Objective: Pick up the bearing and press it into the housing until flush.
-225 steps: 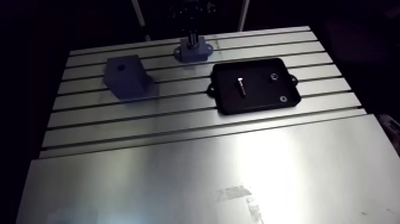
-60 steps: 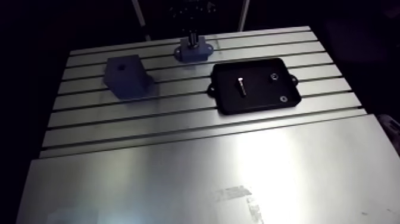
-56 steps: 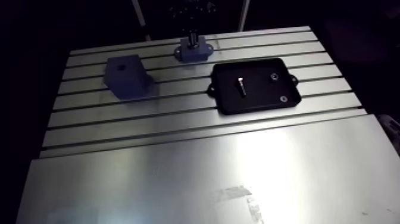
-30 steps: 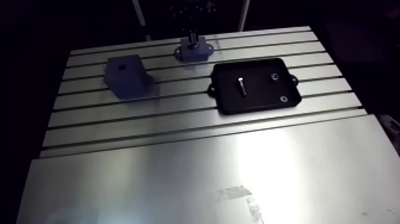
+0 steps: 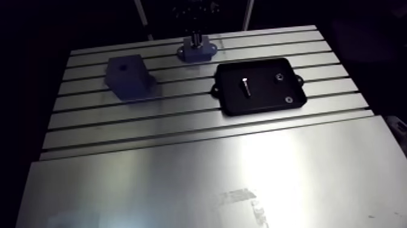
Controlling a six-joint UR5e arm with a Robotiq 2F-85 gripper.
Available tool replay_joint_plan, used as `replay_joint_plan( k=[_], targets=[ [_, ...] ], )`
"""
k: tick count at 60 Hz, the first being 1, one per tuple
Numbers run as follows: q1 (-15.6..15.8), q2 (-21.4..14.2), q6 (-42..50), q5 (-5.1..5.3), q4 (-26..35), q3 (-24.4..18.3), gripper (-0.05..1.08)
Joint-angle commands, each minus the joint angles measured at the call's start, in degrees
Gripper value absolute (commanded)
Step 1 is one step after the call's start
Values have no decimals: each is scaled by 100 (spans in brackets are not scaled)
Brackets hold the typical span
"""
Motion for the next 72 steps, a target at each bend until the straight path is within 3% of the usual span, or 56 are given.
replay_joint_plan(
  k=[1,72],
  targets=[
    [-1,1,0,0,-10,-4,108],
    [8,10,0,0,-45,57,108]
  ],
)
